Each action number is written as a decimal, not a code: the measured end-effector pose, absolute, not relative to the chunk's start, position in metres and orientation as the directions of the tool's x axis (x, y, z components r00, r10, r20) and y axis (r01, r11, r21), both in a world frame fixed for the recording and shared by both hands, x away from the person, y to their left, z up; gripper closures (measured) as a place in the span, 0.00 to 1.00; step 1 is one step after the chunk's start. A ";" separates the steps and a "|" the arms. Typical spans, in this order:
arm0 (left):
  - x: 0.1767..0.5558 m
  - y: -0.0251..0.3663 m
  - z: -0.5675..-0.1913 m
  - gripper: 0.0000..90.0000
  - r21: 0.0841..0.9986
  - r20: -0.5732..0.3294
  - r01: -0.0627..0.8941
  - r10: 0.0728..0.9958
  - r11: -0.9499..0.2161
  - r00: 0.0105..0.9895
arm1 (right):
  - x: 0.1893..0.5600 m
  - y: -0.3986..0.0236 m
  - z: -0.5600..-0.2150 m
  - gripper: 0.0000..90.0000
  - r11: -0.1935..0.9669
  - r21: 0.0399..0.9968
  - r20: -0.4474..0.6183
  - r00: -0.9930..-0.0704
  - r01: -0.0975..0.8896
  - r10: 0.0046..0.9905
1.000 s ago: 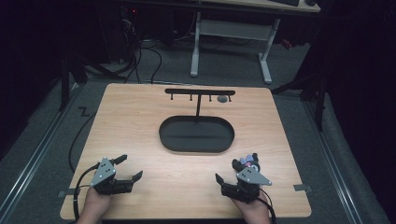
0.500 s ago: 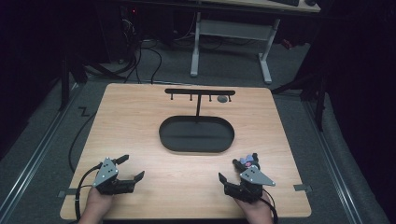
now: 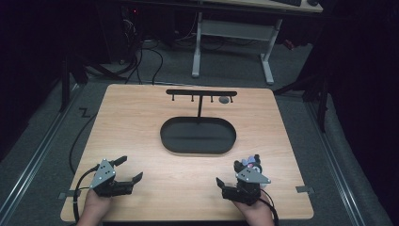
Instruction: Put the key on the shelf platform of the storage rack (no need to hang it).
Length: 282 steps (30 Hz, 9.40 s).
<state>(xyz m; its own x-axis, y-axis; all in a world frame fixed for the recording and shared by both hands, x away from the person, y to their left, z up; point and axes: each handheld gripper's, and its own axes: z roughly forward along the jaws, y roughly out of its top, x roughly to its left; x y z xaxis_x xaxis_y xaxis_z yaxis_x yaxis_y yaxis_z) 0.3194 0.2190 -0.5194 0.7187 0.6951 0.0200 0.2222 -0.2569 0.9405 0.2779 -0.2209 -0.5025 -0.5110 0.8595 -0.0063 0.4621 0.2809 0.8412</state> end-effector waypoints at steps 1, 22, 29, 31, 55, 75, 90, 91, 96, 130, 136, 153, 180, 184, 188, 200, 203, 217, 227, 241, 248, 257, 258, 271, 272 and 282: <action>0.319 0.219 -0.519 0.16 0.941 0.020 0.222 0.695 -0.257 0.719 | 0.278 -0.221 -0.502 0.20 0.281 0.841 -0.006 -0.511 0.462 0.860; 0.319 0.218 -0.521 0.16 0.939 0.034 0.217 0.702 -0.266 0.711 | 0.294 -0.207 -0.490 0.16 0.432 0.710 -0.056 -0.566 0.556 0.822; 0.319 0.214 -0.521 0.16 0.936 0.042 0.214 0.694 -0.278 0.719 | 0.297 -0.202 -0.493 0.15 0.462 0.653 -0.036 -0.585 0.600 0.810; 0.319 0.215 -0.521 0.16 0.937 0.041 0.214 0.694 -0.278 0.719 | 0.297 -0.201 -0.492 0.15 0.463 0.640 -0.028 -0.583 0.613 0.812; 0.319 0.213 -0.521 0.16 0.934 0.062 0.201 0.689 -0.295 0.722 | 0.308 -0.197 -0.473 0.24 0.543 0.522 -0.029 -0.623 0.658 0.782; 0.320 0.219 -0.519 0.14 0.940 0.051 0.202 0.699 -0.275 0.713 | 0.318 -0.224 -0.444 0.16 0.540 0.407 -0.041 -0.575 0.737 0.817; 0.319 0.217 -0.520 0.14 0.937 0.050 0.206 0.691 -0.283 0.721 | 0.317 -0.265 -0.434 0.13 0.483 0.345 -0.076 -0.489 0.805 0.869; 0.319 0.217 -0.520 0.14 0.937 0.048 0.208 0.692 -0.282 0.721 | 0.317 -0.267 -0.435 0.13 0.483 0.340 -0.079 -0.487 0.807 0.870; 0.318 0.217 -0.520 0.14 0.938 0.045 0.207 0.690 -0.278 0.722 | 0.316 -0.271 -0.437 0.15 0.481 0.327 -0.085 -0.482 0.813 0.872; 0.319 0.214 -0.521 0.14 0.933 0.049 0.210 0.680 -0.293 0.731 | 0.322 -0.274 -0.467 0.19 0.472 0.189 -0.043 -0.473 0.861 0.880; 0.319 0.215 -0.521 0.14 0.934 0.049 0.208 0.681 -0.290 0.731 | 0.327 -0.278 -0.475 0.23 0.465 0.162 -0.032 -0.467 0.870 0.884; 0.320 0.215 -0.521 0.15 0.933 0.049 0.209 0.682 -0.291 0.730 | 0.331 -0.284 -0.485 0.37 0.459 0.136 -0.031 -0.459 0.878 0.888; 0.320 0.216 -0.521 0.16 0.933 0.049 0.210 0.681 -0.292 0.730 | 0.333 -0.283 -0.476 0.52 0.432 0.120 -0.024 -0.432 0.894 0.902; 0.320 0.216 -0.521 0.16 0.933 0.049 0.210 0.682 -0.292 0.730 | 0.335 -0.281 -0.471 0.52 0.441 0.125 -0.029 -0.441 0.889 0.897; 0.320 0.216 -0.521 0.16 0.934 0.047 0.211 0.682 -0.290 0.729 | 0.337 -0.278 -0.462 0.52 0.444 0.136 -0.031 -0.445 0.885 0.895; 0.321 0.217 -0.521 0.16 0.933 0.046 0.213 0.682 -0.291 0.730 | 0.348 -0.271 -0.439 0.52 0.457 0.189 -0.027 -0.461 0.869 0.887; 0.321 0.217 -0.521 0.16 0.933 0.046 0.212 0.682 -0.291 0.730 | 0.352 -0.268 -0.434 0.52 0.461 0.198 -0.022 -0.466 0.865 0.884; 0.321 0.217 -0.521 0.16 0.934 0.047 0.210 0.681 -0.291 0.731 | 0.369 -0.253 -0.417 0.52 0.474 0.237 -0.022 -0.483 0.848 0.875; 0.321 0.218 -0.522 0.16 0.933 0.046 0.212 0.679 -0.292 0.733 | 0.386 -0.240 -0.413 0.52 0.495 0.247 -0.031 -0.504 0.833 0.863; 0.321 0.217 -0.523 0.17 0.928 0.043 0.218 0.669 -0.301 0.742 | 0.413 -0.209 -0.420 0.52 0.524 0.248 -0.035 -0.534 0.814 0.845; 0.322 0.218 -0.523 0.17 0.927 0.040 0.221 0.666 -0.303 0.745 | 0.426 -0.201 -0.423 0.52 0.525 0.249 -0.024 -0.537 0.814 0.843; 0.322 0.218 -0.523 0.17 0.928 0.037 0.221 0.666 -0.299 0.745 | 0.439 -0.193 -0.422 0.52 0.535 0.246 -0.035 -0.544 0.808 0.838; 0.322 0.218 -0.523 0.17 0.928 0.036 0.223 0.665 -0.300 0.746 | 0.440 -0.192 -0.422 0.52 0.535 0.248 -0.036 -0.544 0.807 0.838; 0.323 0.219 -0.523 0.17 0.928 0.035 0.223 0.666 -0.297 0.745 | 0.460 -0.174 -0.435 0.52 0.536 0.258 -0.020 -0.551 0.804 0.835; 0.323 0.219 -0.523 0.17 0.928 0.035 0.223 0.666 -0.298 0.745 | 0.461 -0.172 -0.436 0.52 0.538 0.258 -0.022 -0.551 0.803 0.834; 0.323 0.219 -0.523 0.17 0.928 0.034 0.224 0.664 -0.299 0.747 | 0.472 -0.161 -0.447 0.52 0.537 0.266 -0.017 -0.553 0.801 0.833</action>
